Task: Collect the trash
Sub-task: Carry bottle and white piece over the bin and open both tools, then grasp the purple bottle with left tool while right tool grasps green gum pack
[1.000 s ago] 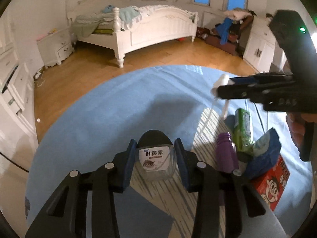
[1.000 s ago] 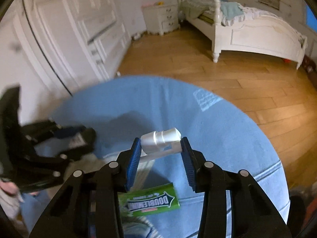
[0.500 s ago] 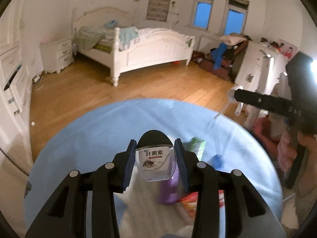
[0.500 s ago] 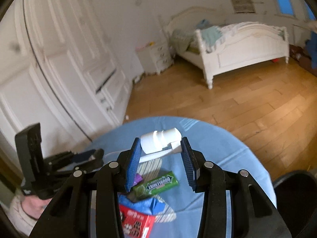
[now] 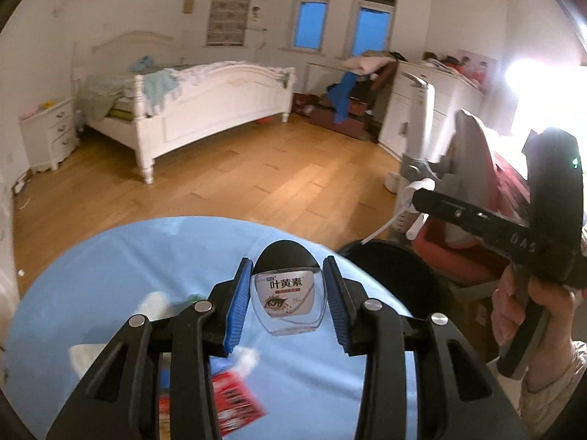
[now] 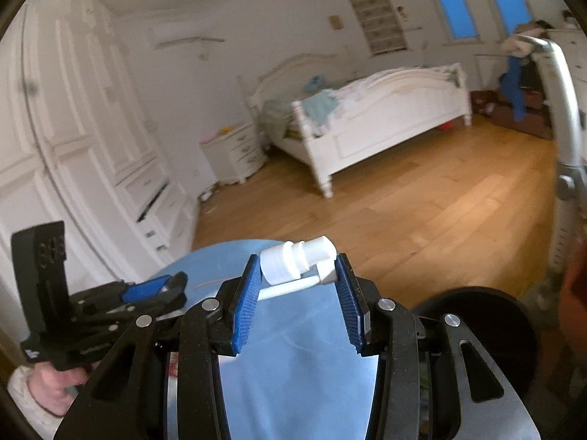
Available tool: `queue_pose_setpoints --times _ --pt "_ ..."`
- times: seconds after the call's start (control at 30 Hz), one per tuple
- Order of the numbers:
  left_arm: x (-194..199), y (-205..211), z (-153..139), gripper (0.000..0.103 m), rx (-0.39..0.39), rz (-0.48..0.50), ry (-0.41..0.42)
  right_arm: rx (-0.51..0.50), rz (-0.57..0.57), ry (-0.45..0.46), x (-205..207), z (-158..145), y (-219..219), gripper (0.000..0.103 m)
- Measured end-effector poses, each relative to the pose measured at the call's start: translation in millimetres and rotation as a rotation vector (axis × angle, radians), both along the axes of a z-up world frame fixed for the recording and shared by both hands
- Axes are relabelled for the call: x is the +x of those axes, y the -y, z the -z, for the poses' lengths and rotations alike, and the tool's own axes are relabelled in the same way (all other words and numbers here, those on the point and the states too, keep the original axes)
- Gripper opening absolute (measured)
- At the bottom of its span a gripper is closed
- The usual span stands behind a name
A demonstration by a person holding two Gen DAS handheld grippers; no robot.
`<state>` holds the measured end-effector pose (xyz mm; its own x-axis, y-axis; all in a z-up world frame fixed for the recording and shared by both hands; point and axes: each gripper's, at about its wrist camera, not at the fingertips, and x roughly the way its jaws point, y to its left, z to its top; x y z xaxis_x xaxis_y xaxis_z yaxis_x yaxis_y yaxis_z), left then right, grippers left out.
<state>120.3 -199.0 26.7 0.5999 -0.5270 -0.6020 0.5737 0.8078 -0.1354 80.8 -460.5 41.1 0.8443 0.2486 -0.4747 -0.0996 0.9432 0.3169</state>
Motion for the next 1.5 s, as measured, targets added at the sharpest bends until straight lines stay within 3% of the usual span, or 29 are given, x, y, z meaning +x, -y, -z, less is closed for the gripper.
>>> queue_pose_setpoints --times 0.43,0.83,0.87,0.97,1.0,1.03,1.07,1.27,1.5 --pt "-9.8 112.0 30.6 0.039 0.007 0.188 -0.081 0.046 0.221 -0.091 -53.0 62.1 115.1 0.041" --pt "1.2 163.2 49.9 0.04 0.028 0.233 -0.136 0.083 0.266 -0.155 -51.2 97.5 148.7 0.042" --pt "2.9 166.2 50.0 0.04 0.028 0.235 -0.133 0.086 0.268 -0.163 -48.9 98.8 152.4 0.043" --pt "7.8 178.9 47.0 0.046 0.024 0.251 -0.131 0.093 0.308 -0.159 -47.9 102.7 160.6 0.079" --pt "7.9 180.9 45.6 0.059 0.024 0.251 -0.128 0.102 0.312 -0.153 -48.8 102.6 162.2 0.079" --pt "6.5 181.4 43.4 0.074 0.024 0.246 -0.114 0.102 0.312 -0.157 -48.8 103.1 163.1 0.079" --pt "3.3 179.4 39.6 0.077 0.017 0.238 -0.088 0.096 0.313 -0.16 -48.3 102.4 163.5 0.079" --pt "-5.5 160.5 33.5 0.078 0.03 0.224 -0.07 0.097 0.291 -0.172 -45.2 101.8 152.6 0.079" --pt "2.1 69.3 24.6 0.078 0.011 0.043 -0.098 0.081 0.163 -0.187 -28.5 94.4 95.3 0.079"
